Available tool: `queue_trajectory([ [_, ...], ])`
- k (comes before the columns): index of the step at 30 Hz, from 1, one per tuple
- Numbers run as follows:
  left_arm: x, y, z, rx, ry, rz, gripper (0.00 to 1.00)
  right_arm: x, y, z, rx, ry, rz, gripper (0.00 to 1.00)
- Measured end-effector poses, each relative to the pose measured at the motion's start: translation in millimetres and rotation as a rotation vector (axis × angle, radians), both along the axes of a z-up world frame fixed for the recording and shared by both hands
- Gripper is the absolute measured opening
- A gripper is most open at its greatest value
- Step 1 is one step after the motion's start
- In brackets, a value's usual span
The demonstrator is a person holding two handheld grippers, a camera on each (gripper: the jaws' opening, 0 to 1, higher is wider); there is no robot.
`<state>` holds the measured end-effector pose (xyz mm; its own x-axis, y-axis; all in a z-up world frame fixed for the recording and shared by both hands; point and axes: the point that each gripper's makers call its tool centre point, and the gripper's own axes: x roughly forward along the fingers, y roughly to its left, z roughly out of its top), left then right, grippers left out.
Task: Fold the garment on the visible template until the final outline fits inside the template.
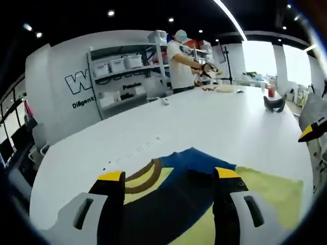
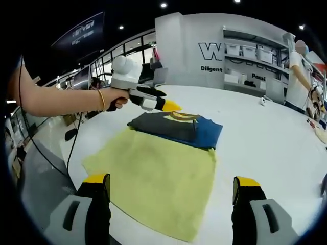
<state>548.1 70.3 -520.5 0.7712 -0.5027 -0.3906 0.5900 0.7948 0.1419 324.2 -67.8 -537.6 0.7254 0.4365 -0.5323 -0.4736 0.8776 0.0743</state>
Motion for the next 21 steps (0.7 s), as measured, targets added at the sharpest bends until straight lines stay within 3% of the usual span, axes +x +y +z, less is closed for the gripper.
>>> queue_trajectory([
  [9, -8.7, 55.6, 9.2, 0.001, -0.016, 0.081, 0.79, 6.9, -2.2, 3.3, 0.009, -0.011, -0.01, 0.99],
  [10, -13.4, 81.7, 4.4, 0.0, -0.005, 0.138, 0.78, 9.4, -1.6, 3.6, 0.008, -0.015, -0.008, 0.99],
  [15, -21.4, 116.3, -11.4, 0.033, 0.02, 0.203, 0.75, 13.9, -1.1, 3.8, 0.013, -0.017, -0.007, 0.99],
  [18, -25.3, 130.5, -20.1, -0.007, 0.055, 0.244, 0.74, 18.7, -0.3, 3.6, 0.021, -0.016, -0.009, 0.99],
  [21, -28.5, 144.8, -28.4, 0.024, 0.065, 0.27, 0.71, 25.8, -0.5, 5.2, 0.036, -0.021, -0.016, 0.99],
])
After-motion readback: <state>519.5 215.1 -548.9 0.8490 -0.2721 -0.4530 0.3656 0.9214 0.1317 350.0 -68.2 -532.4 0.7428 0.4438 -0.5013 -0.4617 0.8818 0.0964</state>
